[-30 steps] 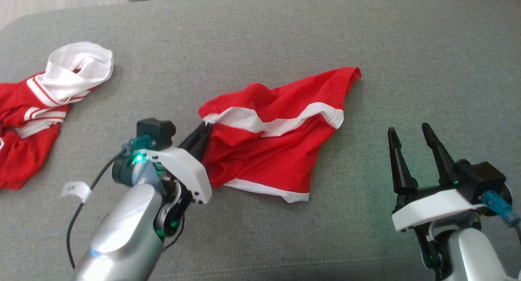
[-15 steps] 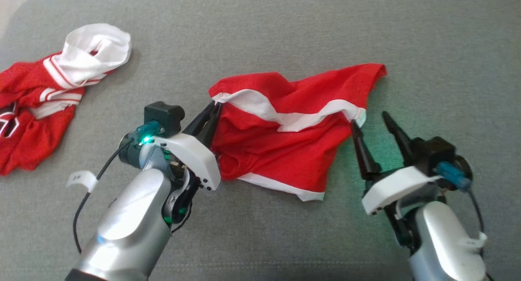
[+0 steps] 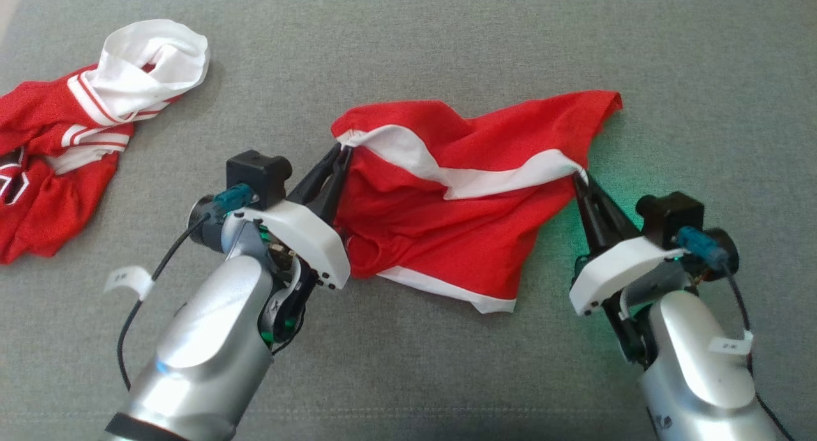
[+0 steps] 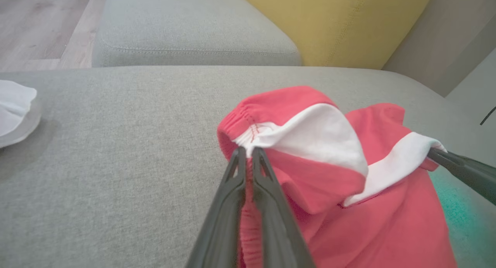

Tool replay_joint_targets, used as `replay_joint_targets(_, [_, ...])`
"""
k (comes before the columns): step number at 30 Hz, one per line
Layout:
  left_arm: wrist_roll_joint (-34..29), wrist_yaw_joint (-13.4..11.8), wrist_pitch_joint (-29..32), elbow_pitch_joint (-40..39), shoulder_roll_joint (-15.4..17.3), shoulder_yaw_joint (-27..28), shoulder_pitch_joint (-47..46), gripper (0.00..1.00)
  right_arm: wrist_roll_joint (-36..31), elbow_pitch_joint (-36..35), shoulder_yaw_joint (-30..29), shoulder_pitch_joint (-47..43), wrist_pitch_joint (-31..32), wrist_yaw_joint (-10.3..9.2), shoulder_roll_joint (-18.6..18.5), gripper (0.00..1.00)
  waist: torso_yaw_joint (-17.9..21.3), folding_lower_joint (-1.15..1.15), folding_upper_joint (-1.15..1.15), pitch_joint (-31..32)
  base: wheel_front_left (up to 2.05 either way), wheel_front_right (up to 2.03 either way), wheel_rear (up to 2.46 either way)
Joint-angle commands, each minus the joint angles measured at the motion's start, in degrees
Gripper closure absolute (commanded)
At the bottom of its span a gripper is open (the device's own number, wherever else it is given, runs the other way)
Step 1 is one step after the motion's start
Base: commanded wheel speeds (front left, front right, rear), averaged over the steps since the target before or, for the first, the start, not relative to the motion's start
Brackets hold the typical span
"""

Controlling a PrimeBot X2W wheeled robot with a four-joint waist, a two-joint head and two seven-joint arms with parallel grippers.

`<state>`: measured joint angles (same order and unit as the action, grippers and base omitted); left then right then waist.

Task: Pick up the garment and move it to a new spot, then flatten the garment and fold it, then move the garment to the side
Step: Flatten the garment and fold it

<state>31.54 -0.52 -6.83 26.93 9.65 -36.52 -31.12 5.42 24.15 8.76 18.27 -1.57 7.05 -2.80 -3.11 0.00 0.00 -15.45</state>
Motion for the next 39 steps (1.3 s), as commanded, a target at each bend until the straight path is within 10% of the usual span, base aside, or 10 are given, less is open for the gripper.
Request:
replay_joint_targets(1, [-0.58, -0.28, -0.95, -1.83, 1.37, 1.90, -2.70, 1.00, -0.52, -1.72, 0.90, 1.92, -0.99, 0.44, -0.08, 1.00, 0.09, 0.00, 0.00, 0.01, 0.00, 0.00, 0.00])
replay_joint_targets(12, [-4.51, -2.87, -5.56, -11.10, 6.52, 4.37, -5.52, 1.00, -3.21, -11.53, -3.80, 5.44, -2.29, 0.44, -0.26, 1.00, 0.91, 0.00, 0.00, 2.63, 0.00, 0.00, 0.00])
replay_joint_targets(27, [-5.48, -5.44, 3.22, -27.32, 13.60, 9.14, -15.28, 1.00, -3.41, -37.40, -9.17, 15.10, 5.84, 0.44, -7.89, 1.00, 1.68, 0.00, 0.00, 7.93, 0.00, 0.00, 0.00])
replay_joint_targets(39, [-4.23, -5.50, 4.29, -27.01, 13.19, 9.20, -16.79, 1.00, 0.33, -37.76, -9.36, 16.35, 10.42, 0.44, -8.56, 1.00, 2.59, 0.00, 0.00, 8.41, 0.00, 0.00, 0.00])
